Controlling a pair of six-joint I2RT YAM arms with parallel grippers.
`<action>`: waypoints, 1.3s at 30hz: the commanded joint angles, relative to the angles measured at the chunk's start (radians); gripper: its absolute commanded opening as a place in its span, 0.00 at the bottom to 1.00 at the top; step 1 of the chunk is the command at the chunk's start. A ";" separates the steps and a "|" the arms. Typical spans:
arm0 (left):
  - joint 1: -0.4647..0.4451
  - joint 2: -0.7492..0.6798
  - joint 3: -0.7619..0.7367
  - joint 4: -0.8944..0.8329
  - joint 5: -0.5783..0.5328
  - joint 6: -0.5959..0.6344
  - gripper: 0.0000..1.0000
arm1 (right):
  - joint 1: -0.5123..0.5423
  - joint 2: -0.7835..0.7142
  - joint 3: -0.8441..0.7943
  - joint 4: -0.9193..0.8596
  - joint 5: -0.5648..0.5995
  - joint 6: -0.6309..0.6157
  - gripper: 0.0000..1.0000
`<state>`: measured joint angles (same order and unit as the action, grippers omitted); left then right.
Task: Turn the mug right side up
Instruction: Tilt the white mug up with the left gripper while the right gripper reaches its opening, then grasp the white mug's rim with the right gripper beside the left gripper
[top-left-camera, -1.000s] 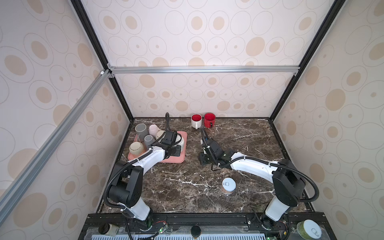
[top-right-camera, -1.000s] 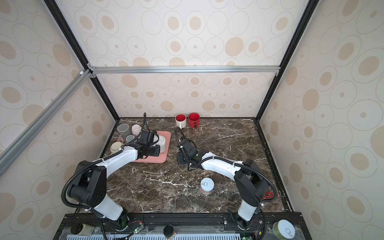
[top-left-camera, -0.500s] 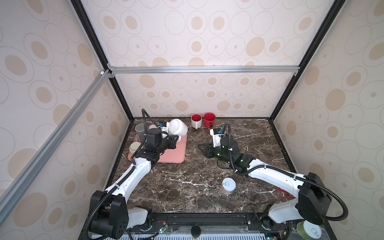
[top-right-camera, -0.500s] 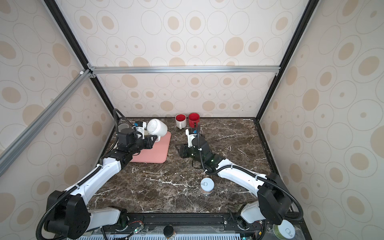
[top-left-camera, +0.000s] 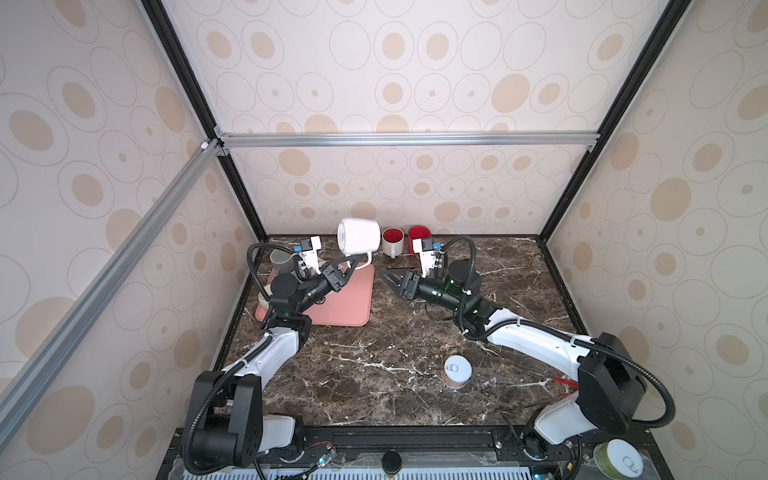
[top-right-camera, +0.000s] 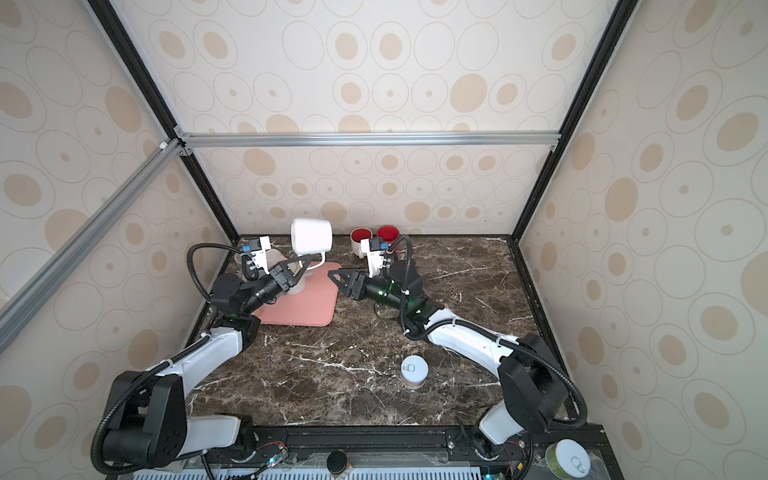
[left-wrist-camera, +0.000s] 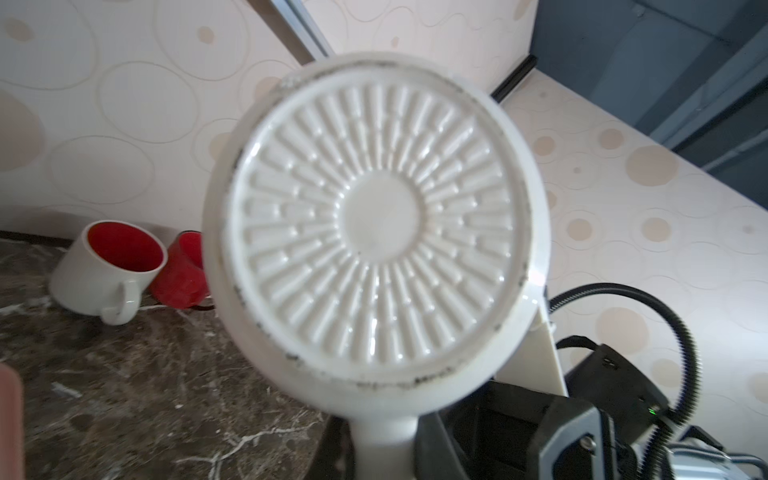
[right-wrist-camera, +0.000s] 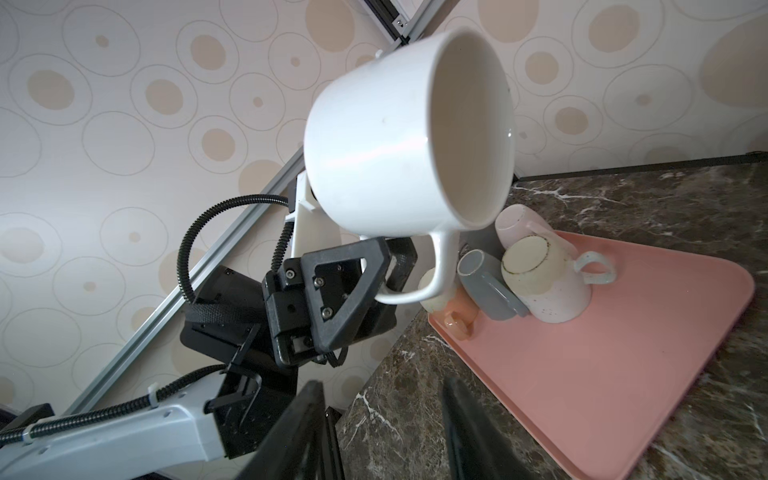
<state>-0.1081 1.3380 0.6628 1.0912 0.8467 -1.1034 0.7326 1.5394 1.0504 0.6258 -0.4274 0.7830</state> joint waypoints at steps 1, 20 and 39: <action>0.005 0.023 0.018 0.455 0.083 -0.213 0.00 | 0.000 0.038 0.059 0.097 -0.070 0.072 0.50; 0.005 0.123 0.031 0.750 0.149 -0.437 0.00 | -0.011 0.203 0.256 0.190 -0.184 0.189 0.37; 0.005 0.108 0.015 0.562 0.199 -0.297 0.33 | -0.030 0.189 0.232 0.236 -0.145 0.214 0.00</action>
<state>-0.1017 1.4773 0.6617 1.5646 1.0012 -1.4612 0.7113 1.7542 1.2716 0.7563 -0.5804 0.9798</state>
